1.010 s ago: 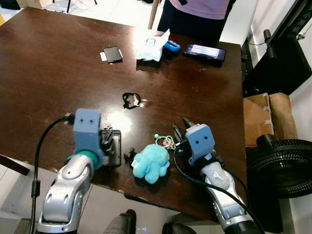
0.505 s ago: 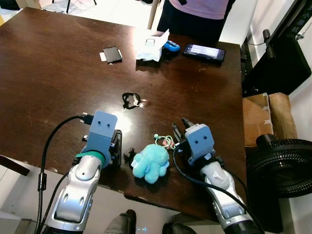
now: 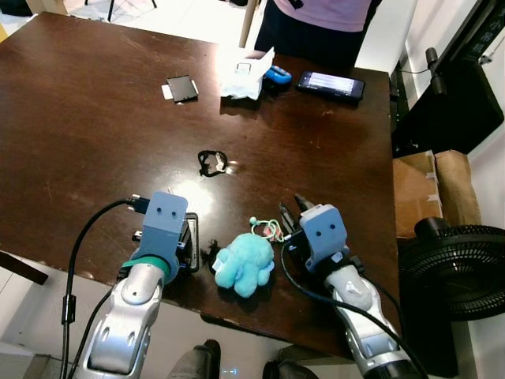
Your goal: Hang keys on a hook
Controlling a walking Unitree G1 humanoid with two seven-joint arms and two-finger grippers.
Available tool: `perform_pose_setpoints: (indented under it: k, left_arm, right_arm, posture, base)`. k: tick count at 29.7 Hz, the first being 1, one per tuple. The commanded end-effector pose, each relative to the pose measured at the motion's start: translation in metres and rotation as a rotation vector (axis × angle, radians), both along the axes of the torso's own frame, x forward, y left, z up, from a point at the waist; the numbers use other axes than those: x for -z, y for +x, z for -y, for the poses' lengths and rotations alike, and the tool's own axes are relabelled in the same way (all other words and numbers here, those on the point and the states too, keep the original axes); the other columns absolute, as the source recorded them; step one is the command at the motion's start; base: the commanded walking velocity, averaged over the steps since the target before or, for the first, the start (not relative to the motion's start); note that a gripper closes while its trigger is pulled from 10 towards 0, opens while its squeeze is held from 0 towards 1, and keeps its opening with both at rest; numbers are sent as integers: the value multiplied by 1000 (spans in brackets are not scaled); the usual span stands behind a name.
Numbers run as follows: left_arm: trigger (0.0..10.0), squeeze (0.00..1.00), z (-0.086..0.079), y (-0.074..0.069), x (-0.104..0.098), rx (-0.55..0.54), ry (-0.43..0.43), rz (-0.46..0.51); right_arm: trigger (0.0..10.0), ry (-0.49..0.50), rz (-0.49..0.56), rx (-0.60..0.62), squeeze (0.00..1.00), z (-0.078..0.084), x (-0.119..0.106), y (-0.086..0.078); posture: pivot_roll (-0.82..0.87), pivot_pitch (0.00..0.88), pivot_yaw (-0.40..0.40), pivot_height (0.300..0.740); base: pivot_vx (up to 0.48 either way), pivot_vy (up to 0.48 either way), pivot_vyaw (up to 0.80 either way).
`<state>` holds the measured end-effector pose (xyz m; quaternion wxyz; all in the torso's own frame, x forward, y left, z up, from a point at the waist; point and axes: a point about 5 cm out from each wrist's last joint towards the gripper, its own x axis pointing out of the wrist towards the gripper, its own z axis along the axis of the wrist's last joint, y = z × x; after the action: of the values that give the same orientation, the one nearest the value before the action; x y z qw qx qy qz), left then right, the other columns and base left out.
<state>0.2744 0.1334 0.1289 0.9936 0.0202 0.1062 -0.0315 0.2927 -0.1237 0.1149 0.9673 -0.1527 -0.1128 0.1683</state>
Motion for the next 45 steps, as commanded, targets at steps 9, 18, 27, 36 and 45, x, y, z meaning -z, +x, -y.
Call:
perform_pose_setpoints:
  k: [9,18,27,36,45]
  left_arm:
    - [10000,0,4,30,-18,-32,85,89]
    - [10000,0,-4,31,-11,-25,208,84]
    - [10000,0,-15,9,-4,-16,193,32]
    - [10000,0,-15,-5,1,-28,166,-10]
    - [10000,0,-9,-3,2,-32,160,-15]
  right_arm:
    - [10000,2,-21,-21,0,-6,6,-4]
    - [10000,5,-23,-5,0,-3,6,-5]
    - [10000,7,-28,0,0,-3,8,-7]
    - [10000,6,-33,-20,0,-8,9,-4]
    - [10000,5,-32,-20,0,-7,8,-4]
  posture:
    - [63,158,67,740]
    - [51,167,81,740]
    - [63,173,82,740]
    - [86,176,70,740]
    - [74,177,74,740]
  base:
    - [0,0,0]
    - [0,0,0]
    - [0,0,0]
    - [0,0,0]
    - [0,0,0]
